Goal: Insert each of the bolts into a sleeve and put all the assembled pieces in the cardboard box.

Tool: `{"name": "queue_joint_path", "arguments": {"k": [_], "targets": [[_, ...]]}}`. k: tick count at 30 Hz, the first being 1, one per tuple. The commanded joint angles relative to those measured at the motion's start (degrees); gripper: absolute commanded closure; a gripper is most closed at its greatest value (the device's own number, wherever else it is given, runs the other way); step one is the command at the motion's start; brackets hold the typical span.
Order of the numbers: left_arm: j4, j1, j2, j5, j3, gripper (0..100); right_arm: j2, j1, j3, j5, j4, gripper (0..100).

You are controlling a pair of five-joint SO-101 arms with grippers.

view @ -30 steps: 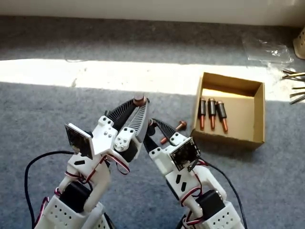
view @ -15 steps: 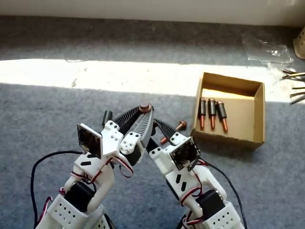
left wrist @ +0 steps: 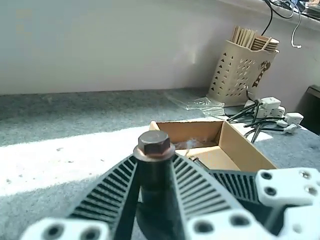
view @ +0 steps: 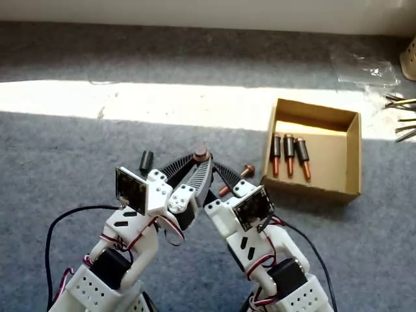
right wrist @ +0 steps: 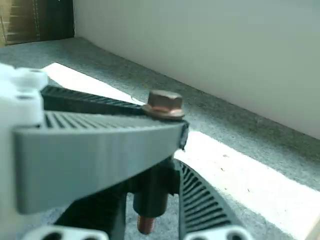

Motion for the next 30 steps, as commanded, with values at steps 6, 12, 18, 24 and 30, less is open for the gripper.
{"name": "queue_joint_path", "arguments": {"k": [6, 12, 18, 24, 30], "targets": [[0.3, -0.2, -0.7, -0.2, -0.7, 95, -0.5, 1.0, 8.0, 0.1, -0.2, 99.5], [0.3, -0.2, -0.7, -0.2, -0.7, 80, -0.5, 1.0, 8.0, 0.1, -0.1, 99.5], [0.3, -2.5, -2.4, -0.2, -1.6, 80, -0.5, 1.1, 8.0, 0.1, 0.0, 99.5], [0.5, -10.9, -11.2, -0.1, -2.6, 80, -0.5, 1.3, 8.0, 0.1, 0.0, 99.5], [0.5, -17.1, -10.9, -0.1, -2.2, 93, -0.5, 1.3, 8.0, 0.1, 2.2, 99.5]]}}
